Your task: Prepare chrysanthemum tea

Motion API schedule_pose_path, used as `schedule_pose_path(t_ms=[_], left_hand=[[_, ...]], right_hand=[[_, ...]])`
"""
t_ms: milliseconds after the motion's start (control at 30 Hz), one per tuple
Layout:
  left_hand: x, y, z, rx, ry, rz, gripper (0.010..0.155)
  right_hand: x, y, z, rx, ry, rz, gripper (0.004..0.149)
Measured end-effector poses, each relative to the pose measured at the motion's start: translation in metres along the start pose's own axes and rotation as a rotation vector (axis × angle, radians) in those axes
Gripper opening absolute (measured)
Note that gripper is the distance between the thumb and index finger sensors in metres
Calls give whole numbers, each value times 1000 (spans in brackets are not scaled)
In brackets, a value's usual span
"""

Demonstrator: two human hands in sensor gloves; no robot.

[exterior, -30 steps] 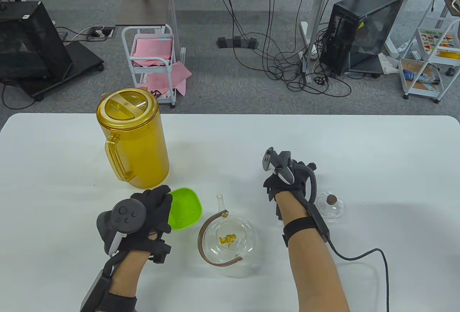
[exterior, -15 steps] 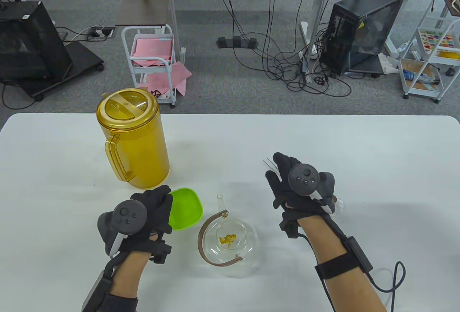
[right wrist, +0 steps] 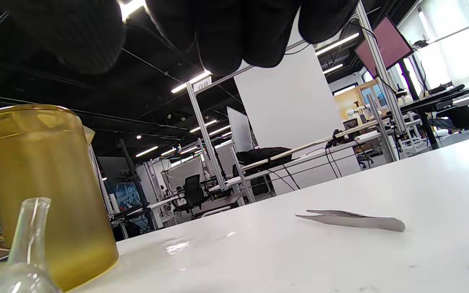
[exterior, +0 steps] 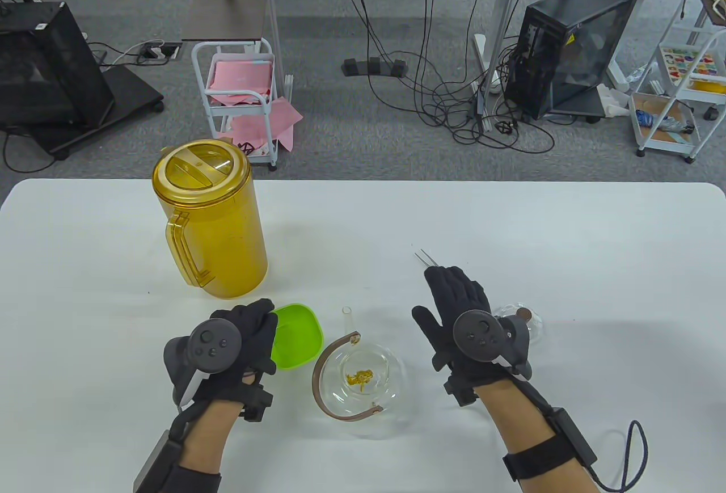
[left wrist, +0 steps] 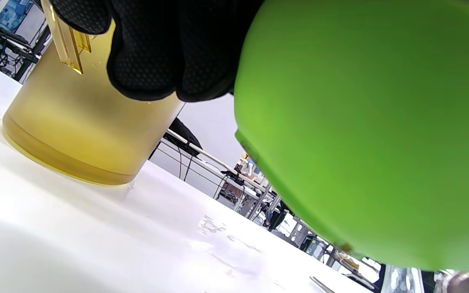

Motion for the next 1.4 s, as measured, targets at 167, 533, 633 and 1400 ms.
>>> schedule_pose_path(t_ms=[167, 533, 633, 1400], left_hand=[[-3, 1, -2, -10, 0, 12, 44], [-54, 11, -8, -107, 72, 229, 44], [-59, 13, -21, -155, 138, 249, 45], [-30, 7, -29, -94, 105, 114, 60]], right_hand=[[1, 0, 1, -5, 8, -9, 72], [-6, 1, 3, 7, 13, 4, 70], [-7, 1, 7, 22, 5, 6, 70], [-11, 1, 11, 27, -7, 12, 69]])
Point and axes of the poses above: the tracker on the back of each hand, its own x axis roughly to the thumb side, its own y axis roughly from the wrist to the fingertips, z = x × y, the point moved 3 cm from there along y, roughly from the wrist to the fingertips, and after that the axes turned 5 degrees about -y, right-handed, at the moved point
